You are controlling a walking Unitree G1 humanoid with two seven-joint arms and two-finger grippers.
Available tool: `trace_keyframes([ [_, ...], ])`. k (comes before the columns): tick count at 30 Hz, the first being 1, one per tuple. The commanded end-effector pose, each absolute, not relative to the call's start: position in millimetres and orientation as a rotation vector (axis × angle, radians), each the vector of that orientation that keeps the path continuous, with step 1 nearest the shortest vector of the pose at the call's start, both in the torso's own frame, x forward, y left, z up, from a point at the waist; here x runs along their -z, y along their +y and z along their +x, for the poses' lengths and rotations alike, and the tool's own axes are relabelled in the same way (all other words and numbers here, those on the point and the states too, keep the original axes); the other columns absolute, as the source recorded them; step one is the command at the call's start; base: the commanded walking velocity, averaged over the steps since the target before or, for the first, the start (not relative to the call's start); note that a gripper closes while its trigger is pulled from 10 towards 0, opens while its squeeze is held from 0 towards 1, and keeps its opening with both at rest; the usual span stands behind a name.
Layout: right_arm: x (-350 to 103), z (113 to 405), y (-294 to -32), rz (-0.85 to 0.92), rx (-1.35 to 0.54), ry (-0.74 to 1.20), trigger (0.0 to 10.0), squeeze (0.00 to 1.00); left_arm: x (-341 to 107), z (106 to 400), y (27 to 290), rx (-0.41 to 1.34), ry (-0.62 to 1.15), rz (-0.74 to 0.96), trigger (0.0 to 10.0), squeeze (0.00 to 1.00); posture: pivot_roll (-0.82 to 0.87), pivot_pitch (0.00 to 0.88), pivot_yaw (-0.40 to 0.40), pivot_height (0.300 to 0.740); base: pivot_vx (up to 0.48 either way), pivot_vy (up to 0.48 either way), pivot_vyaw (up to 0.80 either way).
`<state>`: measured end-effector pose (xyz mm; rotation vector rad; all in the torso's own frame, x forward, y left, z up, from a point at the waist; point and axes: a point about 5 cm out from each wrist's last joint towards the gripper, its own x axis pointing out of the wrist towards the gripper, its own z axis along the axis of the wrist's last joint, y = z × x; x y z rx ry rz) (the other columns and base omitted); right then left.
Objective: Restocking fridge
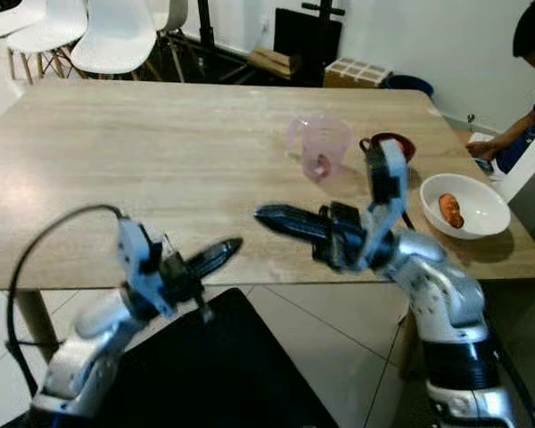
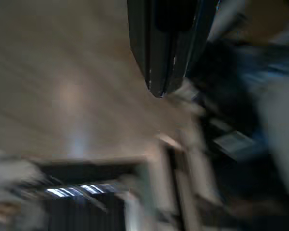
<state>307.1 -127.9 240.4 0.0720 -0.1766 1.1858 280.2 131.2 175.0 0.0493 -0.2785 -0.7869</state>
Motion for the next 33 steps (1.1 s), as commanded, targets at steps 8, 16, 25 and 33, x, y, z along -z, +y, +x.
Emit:
trace_keyframes([
  [8,-227.2,367.2,-114.2,-0.122,-0.805,-0.103,10.0,0.0,-164.3,314.7,162.4,0.441,-0.13,0.188,10.0,0.0,-0.09,0.132,-0.038,0.707,0.0,0.0,0.0],
  [16,-234.1,392.9,-100.4,-0.132,-0.71,-0.108,10.0,0.0,-170.0,311.6,156.6,0.434,-0.141,0.198,10.0,0.0,-0.08,0.165,-0.058,0.707,0.0,0.0,0.0],
  [25,-259.6,410.7,-76.5,-0.108,-0.666,-0.155,10.0,1.0,-189.5,311.5,170.9,0.335,-0.219,0.206,10.0,0.0,-0.03,0.207,-0.098,0.707,0.0,0.0,0.0],
  [33,-275.3,415.0,-71.2,-0.092,-0.61,-0.206,10.0,1.0,-188.7,305.8,170.3,0.334,-0.21,0.213,10.0,0.0,0.0,0.205,-0.102,0.707,0.0,0.0,0.0],
])
